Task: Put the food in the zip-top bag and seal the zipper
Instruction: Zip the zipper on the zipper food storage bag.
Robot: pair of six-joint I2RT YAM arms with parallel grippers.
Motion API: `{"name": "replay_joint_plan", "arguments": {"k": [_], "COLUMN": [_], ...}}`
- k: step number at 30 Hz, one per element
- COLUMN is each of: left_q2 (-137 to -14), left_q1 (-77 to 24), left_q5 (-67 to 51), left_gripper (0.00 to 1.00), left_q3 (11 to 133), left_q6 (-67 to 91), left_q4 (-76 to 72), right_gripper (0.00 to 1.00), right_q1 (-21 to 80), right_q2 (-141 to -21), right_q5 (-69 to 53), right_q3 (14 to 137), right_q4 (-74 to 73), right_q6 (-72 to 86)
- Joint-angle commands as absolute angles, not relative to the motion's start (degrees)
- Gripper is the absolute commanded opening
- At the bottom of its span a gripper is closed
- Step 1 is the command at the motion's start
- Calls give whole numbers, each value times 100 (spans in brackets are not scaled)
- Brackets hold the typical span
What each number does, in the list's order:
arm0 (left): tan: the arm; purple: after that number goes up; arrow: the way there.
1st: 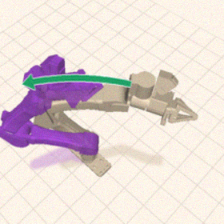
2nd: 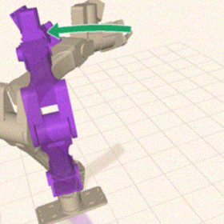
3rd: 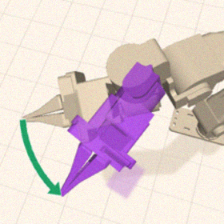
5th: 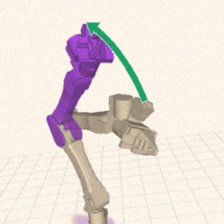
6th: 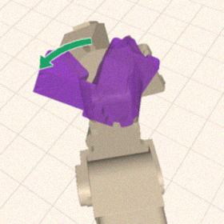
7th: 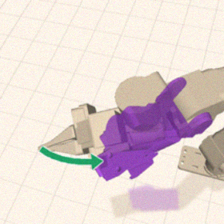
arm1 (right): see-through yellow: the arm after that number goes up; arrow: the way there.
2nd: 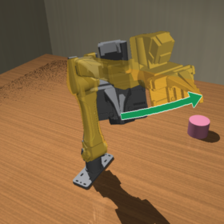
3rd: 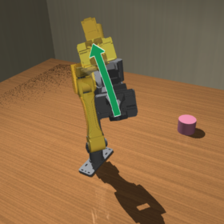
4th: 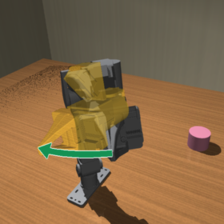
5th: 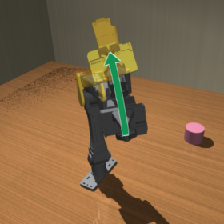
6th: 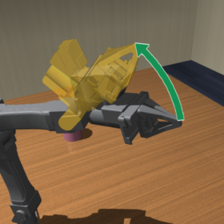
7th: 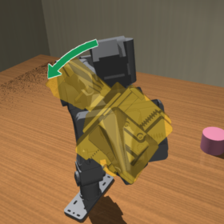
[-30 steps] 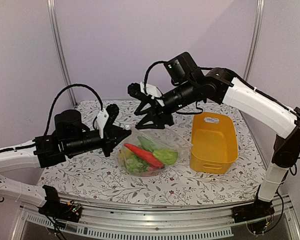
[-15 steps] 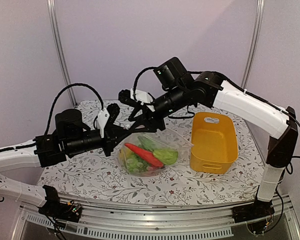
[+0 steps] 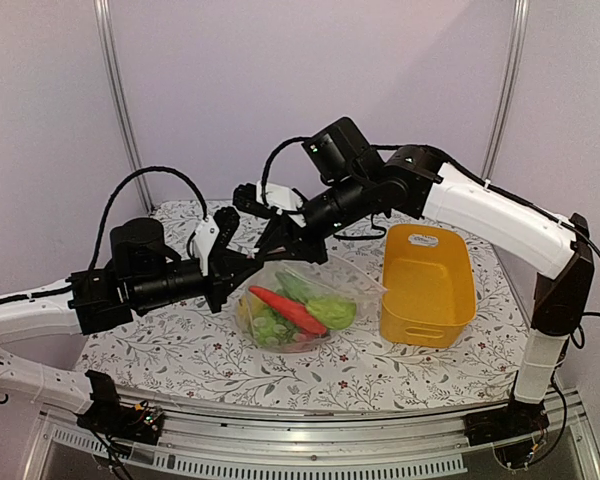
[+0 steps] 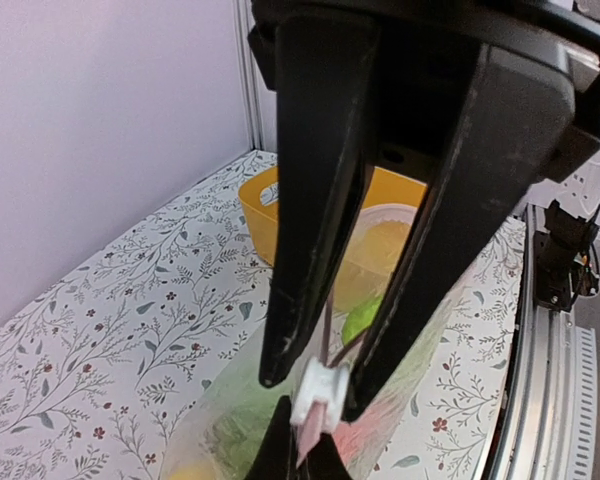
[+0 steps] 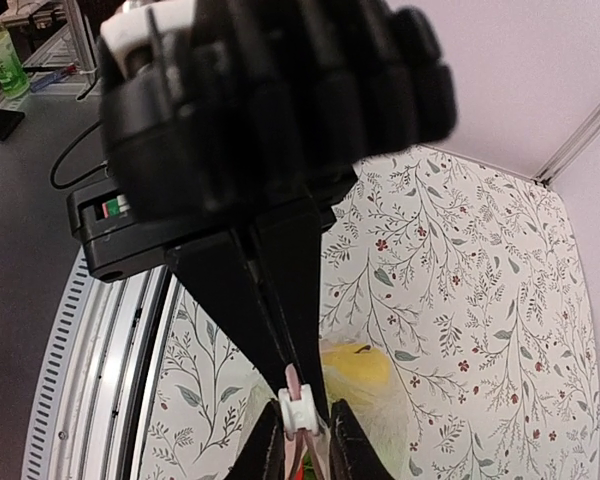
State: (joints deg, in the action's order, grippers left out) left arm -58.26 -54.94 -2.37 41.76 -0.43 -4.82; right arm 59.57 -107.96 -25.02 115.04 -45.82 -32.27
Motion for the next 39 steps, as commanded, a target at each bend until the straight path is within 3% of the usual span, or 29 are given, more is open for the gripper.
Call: {"name": "replay_joint_plan", "arguments": {"k": [1, 7, 12, 19, 39], "left_q2": [-5835, -5845, -5867, -5914, -5107], "left_q1": [-5443, -5448, -5444, -5445, -5265], "left_q5": [-261, -257, -220, -231, 822], "left_gripper": [0, 1, 9, 0, 0], "left_q3": [4283, 4280, 4296, 4298, 3754], "left_q6": [-51, -48, -37, -79, -112], "left_q4": [-597, -615, -645, -712, -663], "right_gripper": [13, 3, 1, 0, 1], "right_q1": [5994, 6016, 6046, 6047, 5698], "right_q2": [-10934, -10960, -10960, -10962, -10377], "right_q5": [-2414, -2336, -2277, -2237, -1576], "right_q3": [11654, 11654, 11653, 11654, 10769], "right_q4": [-4625, -4648, -4681, -4747, -5428], "right_q6": [-3233, -3267, -3303, -3305, -3296]}}
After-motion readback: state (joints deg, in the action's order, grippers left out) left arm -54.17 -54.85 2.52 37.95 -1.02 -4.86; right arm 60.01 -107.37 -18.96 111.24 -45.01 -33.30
